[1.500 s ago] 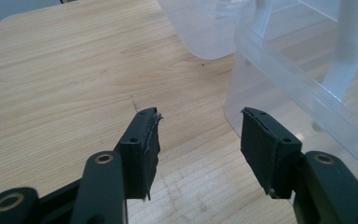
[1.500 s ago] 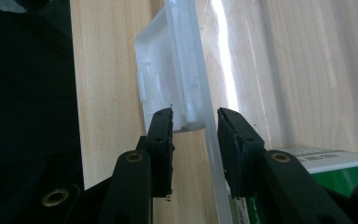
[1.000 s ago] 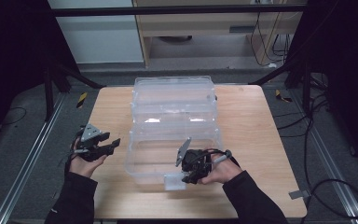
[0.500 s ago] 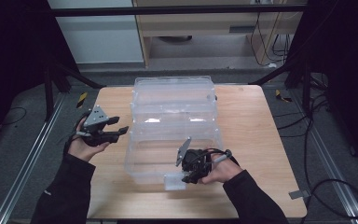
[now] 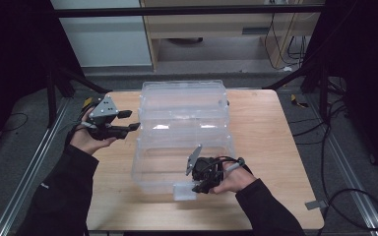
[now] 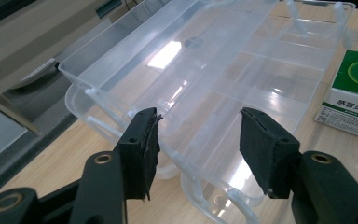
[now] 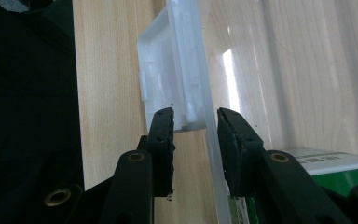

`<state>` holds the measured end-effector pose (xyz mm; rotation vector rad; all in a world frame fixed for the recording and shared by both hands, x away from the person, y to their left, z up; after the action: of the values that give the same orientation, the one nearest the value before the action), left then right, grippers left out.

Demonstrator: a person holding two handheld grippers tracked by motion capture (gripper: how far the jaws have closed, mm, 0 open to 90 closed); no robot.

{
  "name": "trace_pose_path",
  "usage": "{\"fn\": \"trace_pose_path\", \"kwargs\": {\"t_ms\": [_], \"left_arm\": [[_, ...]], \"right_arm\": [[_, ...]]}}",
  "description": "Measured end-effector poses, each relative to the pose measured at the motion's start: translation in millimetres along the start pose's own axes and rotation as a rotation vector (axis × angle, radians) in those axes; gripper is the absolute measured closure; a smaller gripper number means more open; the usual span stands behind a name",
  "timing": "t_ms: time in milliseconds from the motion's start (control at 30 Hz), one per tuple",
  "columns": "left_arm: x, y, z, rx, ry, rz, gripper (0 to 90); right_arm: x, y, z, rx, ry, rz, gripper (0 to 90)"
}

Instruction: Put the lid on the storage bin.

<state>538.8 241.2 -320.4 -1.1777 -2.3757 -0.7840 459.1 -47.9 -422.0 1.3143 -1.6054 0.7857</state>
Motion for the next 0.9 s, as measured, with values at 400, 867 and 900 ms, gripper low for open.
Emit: {"fn": "trace_pose_path", "kwargs": {"t_ms": [400, 867, 900], "left_arm": [[-15.0, 11.6, -27.2, -0.096, 0.054, 0.096, 46.8], [-36.1, 15.0, -60.9, -0.242, 0.134, 0.158, 47.3], [-39.1, 15.9, -63.8, -0.26, 0.147, 0.169, 47.8]], "right_arm": [[-0.2, -0.3, 0.1, 0.004, -0.002, -0.005, 67.4], [-0.2, -0.7, 0.1, 0.008, -0.002, -0.01, 67.5], [-0.3, -0.5, 0.1, 0.006, -0.003, -0.009, 67.4]]}}
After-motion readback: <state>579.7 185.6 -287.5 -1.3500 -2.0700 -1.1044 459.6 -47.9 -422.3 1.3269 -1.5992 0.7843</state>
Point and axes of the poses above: each handheld gripper's, and its own axes: x roughly backward along the jaws, z roughly out of its underside, y roughly to its left, the point moved 2 cm from there along -x, roughly forward along the jaws, and after that the axes turned 6 degrees about -x, right-handed, at the moved point
